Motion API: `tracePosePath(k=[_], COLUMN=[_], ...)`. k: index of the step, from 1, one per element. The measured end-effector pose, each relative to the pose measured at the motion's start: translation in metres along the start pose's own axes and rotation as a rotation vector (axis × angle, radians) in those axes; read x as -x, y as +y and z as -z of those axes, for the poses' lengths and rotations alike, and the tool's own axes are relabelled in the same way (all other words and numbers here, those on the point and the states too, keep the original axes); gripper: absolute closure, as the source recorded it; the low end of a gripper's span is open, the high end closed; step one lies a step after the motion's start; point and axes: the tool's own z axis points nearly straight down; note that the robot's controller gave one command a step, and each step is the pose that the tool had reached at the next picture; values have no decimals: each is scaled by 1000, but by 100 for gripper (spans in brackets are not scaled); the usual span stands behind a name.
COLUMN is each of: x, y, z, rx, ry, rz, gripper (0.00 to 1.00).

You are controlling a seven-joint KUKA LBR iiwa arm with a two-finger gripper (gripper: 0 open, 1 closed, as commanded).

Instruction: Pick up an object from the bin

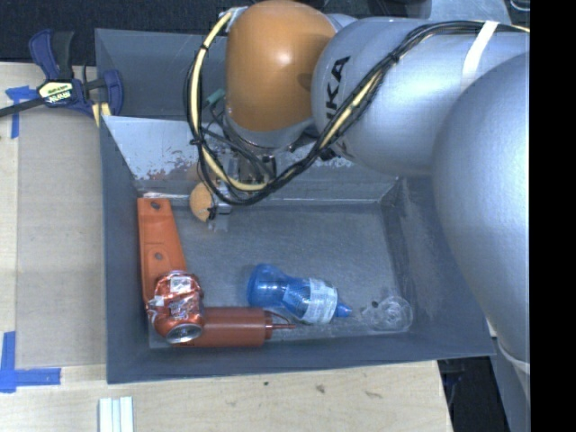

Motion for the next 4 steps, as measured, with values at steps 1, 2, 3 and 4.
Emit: tracePosePath(k=[1,2,3,4], x=[2,-8,-4,-45], y=[-1,3,-1,57], z=[6,110,27,-39], rx=[1,2,3,4], ry=[-9,-5,-10,-1], rz=[-3,-17,-52,-177], gripper=[0,0,0,0])
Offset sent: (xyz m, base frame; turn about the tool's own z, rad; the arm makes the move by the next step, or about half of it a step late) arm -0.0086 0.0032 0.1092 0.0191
